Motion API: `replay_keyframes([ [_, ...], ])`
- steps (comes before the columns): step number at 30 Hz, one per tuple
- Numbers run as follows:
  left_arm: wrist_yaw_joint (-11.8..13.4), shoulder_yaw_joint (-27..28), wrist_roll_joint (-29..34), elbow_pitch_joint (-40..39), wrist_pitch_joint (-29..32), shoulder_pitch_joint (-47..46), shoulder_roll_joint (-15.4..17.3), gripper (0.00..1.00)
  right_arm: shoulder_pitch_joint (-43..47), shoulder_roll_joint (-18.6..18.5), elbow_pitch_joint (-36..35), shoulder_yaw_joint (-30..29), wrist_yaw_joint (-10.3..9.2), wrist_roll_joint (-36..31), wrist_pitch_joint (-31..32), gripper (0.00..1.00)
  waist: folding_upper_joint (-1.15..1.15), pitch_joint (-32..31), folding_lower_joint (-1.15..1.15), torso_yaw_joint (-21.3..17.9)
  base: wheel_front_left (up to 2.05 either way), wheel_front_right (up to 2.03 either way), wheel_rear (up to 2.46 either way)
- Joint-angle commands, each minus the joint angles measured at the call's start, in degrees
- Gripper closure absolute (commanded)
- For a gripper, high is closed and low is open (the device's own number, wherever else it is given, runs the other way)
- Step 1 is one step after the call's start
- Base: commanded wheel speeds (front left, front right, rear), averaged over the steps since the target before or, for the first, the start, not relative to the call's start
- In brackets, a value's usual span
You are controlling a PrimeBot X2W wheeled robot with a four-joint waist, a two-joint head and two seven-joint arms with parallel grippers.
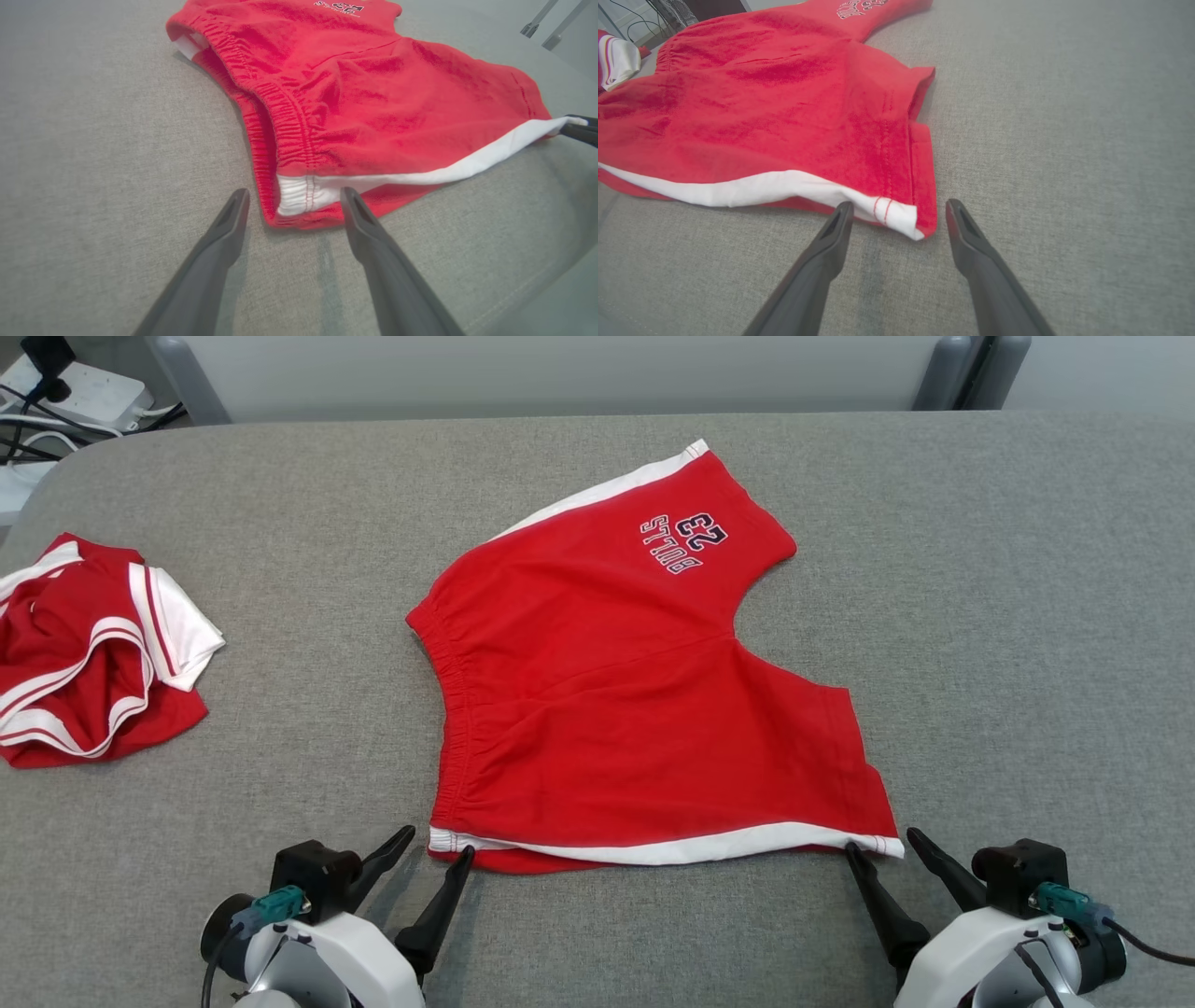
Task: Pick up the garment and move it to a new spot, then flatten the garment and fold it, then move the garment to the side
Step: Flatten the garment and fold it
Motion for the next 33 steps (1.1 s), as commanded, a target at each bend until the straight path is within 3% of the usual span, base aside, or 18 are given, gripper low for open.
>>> replay_keyframes([
  [1, -0.42, 1.44, -0.73, -0.65, -0.10, -2.93, 1.43, 0.51, -1.32, -0.80, -0.84, 1.18, 0.24, 0.49, -0.85, 0.00, 0.00, 0.10, 0.00, -0.08, 0.00, 0.00, 0.00],
  [2, -0.49, 0.96, -0.93, -0.56, 0.13, -3.16, 1.52, 0.68, -1.34, -0.88, -0.74, 1.21, 0.24, 0.55, -0.88, 0.55, 0.00, 0.15, 0.00, -0.09, 0.00, 0.00, 0.00],
  [3, -0.55, 0.52, -1.20, -0.55, 0.28, -3.37, 1.59, 1.00, -1.33, -0.99, -0.76, 1.31, 0.24, 0.56, -0.93, 0.90, 0.00, 0.21, 0.00, -0.10, 0.00, 0.00, 0.00],
  [4, -0.55, 0.52, -1.20, -0.55, 0.28, -3.37, 1.59, 1.00, -1.33, -0.99, -0.76, 1.31, 0.24, 0.56, -0.93, 0.90, 0.00, 0.21, 0.00, -0.10, 0.00, 0.00, 0.00],
  [5, -0.62, -0.15, -1.67, -0.56, 0.49, -3.69, 1.83, 1.00, -1.13, -1.21, -1.00, 1.59, 0.24, 0.73, -0.80, 1.00, 0.00, 0.30, 0.00, -0.12, 0.00, 0.00, 0.00],
  [17, -0.61, -1.89, -4.75, -3.32, 2.00, -1.21, 3.20, 1.00, 4.23, -2.70, -6.80, -0.06, 0.24, 0.71, -0.18, 1.00, 0.00, 0.73, 0.00, 0.09, 0.00, 0.00, 0.00],
  [25, 4.96, 0.33, -8.17, -14.33, 6.34, 9.15, 6.37, 1.00, 15.50, -2.86, -16.98, -4.91, 0.24, -0.06, 3.76, 1.00, 0.00, 0.98, 0.00, 0.39, 0.00, 0.00, 0.00],
  [33, 10.17, 1.22, -9.89, -26.05, 12.36, 16.92, 9.76, 1.00, 26.23, 0.20, -27.26, -10.27, 0.24, -1.08, 8.84, 1.00, 0.00, 0.47, 0.00, 0.92, 0.00, 0.00, 0.00],
])
